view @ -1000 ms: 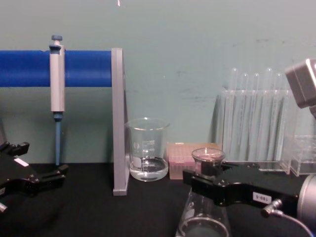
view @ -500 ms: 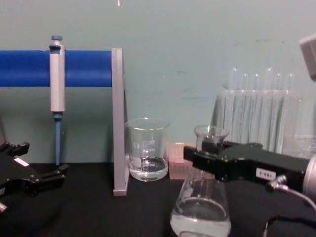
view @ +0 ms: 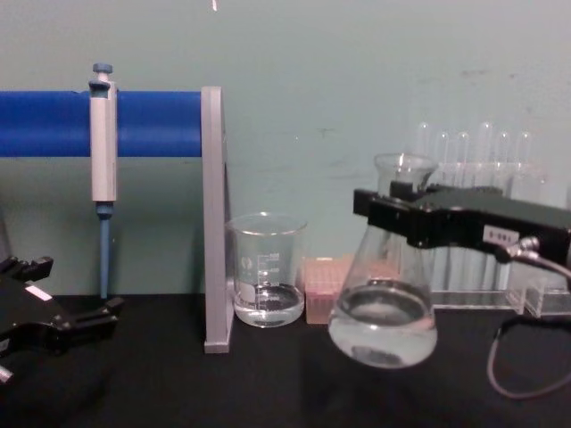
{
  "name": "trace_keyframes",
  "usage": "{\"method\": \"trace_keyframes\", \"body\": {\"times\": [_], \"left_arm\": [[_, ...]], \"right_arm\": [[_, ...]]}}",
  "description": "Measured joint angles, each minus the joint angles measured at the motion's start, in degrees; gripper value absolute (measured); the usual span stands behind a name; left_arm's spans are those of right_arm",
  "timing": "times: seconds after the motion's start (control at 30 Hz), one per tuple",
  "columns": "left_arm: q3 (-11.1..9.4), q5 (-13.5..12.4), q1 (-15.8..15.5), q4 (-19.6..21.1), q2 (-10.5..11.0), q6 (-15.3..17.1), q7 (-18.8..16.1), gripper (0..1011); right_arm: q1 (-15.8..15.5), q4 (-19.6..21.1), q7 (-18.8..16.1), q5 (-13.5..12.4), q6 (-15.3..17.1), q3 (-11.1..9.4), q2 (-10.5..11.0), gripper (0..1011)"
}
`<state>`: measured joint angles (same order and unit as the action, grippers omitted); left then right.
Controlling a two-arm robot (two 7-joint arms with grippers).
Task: Grasp the erlenmeyer flask with one hand, shake it three times, then place it back.
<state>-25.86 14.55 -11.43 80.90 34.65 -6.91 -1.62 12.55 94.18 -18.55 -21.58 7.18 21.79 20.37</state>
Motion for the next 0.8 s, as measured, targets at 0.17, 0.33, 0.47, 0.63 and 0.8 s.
{"method": "trace_keyframes", "body": {"times": [0.17,0.33,0.47,0.63,0.8], "left_arm": [[0.0,0.0,0.0,0.0,0.0,0.0,0.0,1001],[0.0,0.0,0.0,0.0,0.0,0.0,0.0,1001],[0.0,0.0,0.0,0.0,0.0,0.0,0.0,1001],[0.0,0.0,0.0,0.0,0.0,0.0,0.0,1001],[0.0,0.0,0.0,0.0,0.0,0.0,0.0,1001]], "right_arm": [[-0.1,1.1,0.8,1.0,0.4,-0.4,0.1,451],[-0.1,1.7,1.0,1.6,0.8,-0.8,0.1,451],[-0.2,1.8,1.1,2.1,0.9,-1.0,-0.1,451],[-0.2,1.8,1.2,2.4,1.1,-1.2,-0.3,451],[-0.3,1.5,1.1,2.9,1.2,-1.4,-0.5,451]]}}
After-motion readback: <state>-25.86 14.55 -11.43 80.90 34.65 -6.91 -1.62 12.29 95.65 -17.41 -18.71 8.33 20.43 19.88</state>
